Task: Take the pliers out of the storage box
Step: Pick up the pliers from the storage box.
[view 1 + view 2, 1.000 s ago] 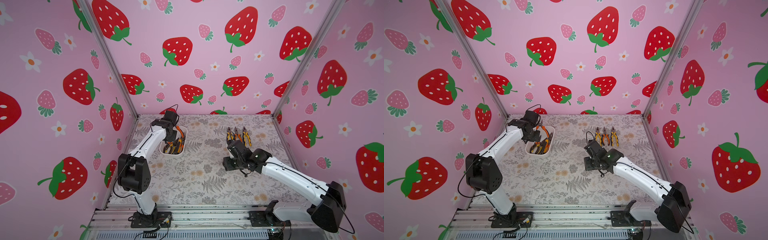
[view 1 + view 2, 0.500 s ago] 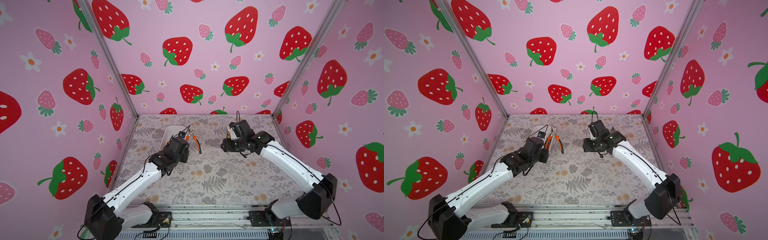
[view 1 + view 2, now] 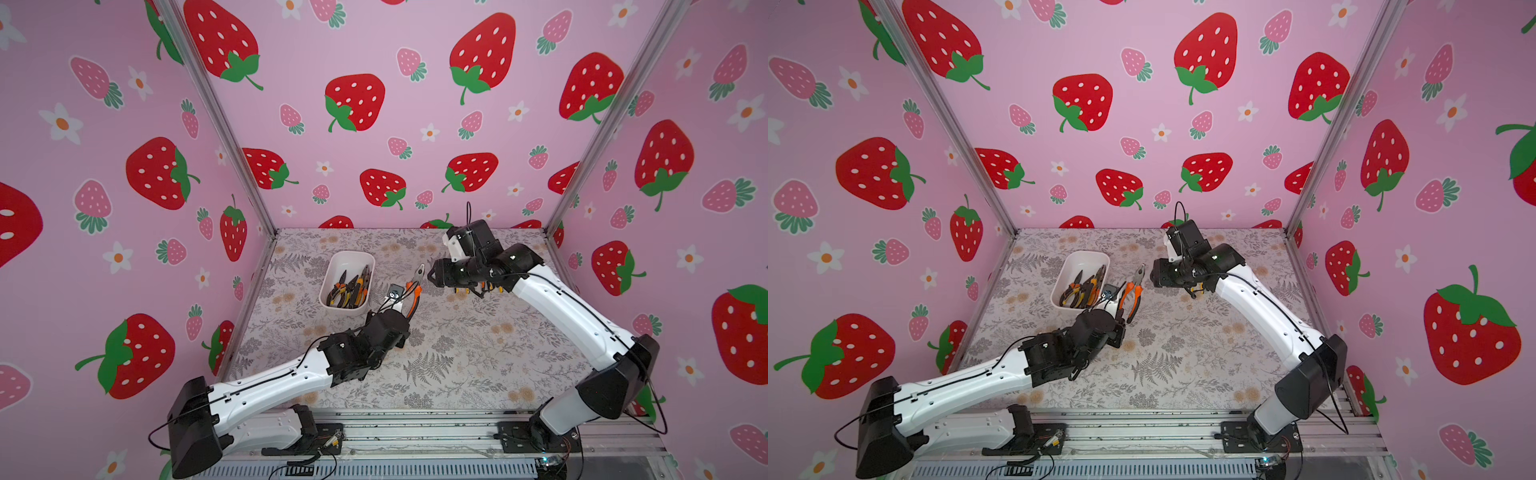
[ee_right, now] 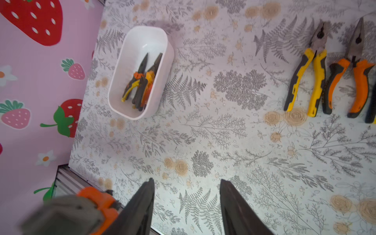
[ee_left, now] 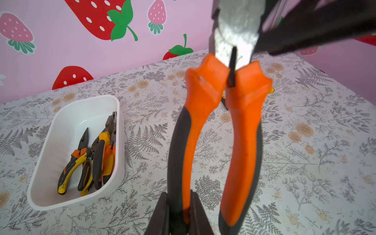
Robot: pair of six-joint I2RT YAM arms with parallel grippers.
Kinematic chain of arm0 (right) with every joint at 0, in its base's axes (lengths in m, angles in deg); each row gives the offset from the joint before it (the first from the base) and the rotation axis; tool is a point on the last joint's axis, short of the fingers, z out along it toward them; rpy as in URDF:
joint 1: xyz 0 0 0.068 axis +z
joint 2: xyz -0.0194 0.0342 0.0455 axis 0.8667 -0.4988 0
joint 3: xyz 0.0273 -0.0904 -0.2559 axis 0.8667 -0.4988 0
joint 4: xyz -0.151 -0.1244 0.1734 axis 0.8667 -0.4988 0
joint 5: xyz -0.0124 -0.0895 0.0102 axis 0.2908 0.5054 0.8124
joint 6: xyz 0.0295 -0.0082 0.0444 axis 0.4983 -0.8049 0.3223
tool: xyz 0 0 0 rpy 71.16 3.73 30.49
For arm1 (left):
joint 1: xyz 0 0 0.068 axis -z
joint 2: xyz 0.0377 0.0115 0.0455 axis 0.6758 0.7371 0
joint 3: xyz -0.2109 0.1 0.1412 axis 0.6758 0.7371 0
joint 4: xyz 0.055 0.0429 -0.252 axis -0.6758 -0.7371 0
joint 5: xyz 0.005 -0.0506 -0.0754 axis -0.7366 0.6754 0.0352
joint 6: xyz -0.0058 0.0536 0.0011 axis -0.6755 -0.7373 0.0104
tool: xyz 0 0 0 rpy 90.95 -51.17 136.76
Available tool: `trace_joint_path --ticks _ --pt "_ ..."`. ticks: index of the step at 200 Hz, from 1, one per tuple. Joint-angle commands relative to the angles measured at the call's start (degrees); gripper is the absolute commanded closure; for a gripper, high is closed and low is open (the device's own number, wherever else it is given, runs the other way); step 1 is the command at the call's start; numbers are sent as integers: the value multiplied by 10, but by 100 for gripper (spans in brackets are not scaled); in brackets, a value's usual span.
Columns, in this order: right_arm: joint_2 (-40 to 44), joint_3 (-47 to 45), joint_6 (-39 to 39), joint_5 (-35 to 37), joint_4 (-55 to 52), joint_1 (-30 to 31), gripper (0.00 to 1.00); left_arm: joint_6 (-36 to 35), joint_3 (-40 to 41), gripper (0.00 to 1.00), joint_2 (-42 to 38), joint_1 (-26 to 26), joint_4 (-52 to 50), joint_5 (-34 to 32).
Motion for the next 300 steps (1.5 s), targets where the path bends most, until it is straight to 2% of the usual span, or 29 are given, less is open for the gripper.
trace_joint_path --ticks 1,61,125,157,161,185,261,271,281,295,300 --pt "-3 36 22 33 -39 3 43 -19 -19 100 20 19 60 -93" --pt "-21 78 34 24 -56 13 43 -42 -67 100 70 48 54 -122" --pt "-22 43 65 42 -41 35 46 -34 -93 100 88 56 37 -155" --pt "-18 28 92 59 -32 49 47 -24 -120 100 116 63 14 -202" --pt "-17 25 96 61 -29 51 50 -22 -125 100 121 65 8 -208" --pt "-10 6 123 74 -13 58 53 -3 -151 100 149 72 -14 -246" --pt "8 -18 172 119 0 63 68 33 -179 100 170 83 -45 -290" --pt "11 -24 179 122 3 63 73 43 -179 100 170 83 -49 -290" --pt "14 -31 184 125 9 64 86 53 -182 100 169 84 -55 -287" --pt "16 -37 186 128 13 64 100 62 -183 100 167 87 -54 -275" --pt "17 -38 187 129 14 64 100 64 -183 100 165 89 -51 -269"
